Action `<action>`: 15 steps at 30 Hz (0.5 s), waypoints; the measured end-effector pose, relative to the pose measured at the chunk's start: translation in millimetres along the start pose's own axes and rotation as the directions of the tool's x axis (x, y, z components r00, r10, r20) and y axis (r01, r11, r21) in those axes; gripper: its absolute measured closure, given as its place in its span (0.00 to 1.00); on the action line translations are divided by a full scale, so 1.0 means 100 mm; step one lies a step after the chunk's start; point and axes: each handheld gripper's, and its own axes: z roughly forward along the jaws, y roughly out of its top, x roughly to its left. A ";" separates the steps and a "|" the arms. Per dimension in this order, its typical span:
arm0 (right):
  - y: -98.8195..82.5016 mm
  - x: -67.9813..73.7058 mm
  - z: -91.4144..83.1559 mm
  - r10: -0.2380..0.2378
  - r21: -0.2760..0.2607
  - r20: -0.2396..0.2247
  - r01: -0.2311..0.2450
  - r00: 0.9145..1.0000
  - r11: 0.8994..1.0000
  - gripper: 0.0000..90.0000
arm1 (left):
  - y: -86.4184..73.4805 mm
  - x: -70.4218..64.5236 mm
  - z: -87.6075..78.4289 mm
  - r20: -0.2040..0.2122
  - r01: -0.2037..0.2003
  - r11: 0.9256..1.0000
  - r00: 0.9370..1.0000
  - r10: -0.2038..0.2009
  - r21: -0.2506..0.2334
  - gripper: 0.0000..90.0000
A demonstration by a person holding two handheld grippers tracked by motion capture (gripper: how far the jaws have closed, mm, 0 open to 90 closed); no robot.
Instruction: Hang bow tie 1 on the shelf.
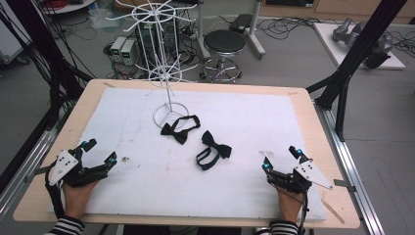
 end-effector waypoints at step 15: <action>0.00 0.02 0.00 -0.014 -0.005 0.001 0.014 1.000 1.000 0.02 | 0.00 0.01 -0.01 -0.002 0.007 1.000 1.000 -0.007 -0.006 0.14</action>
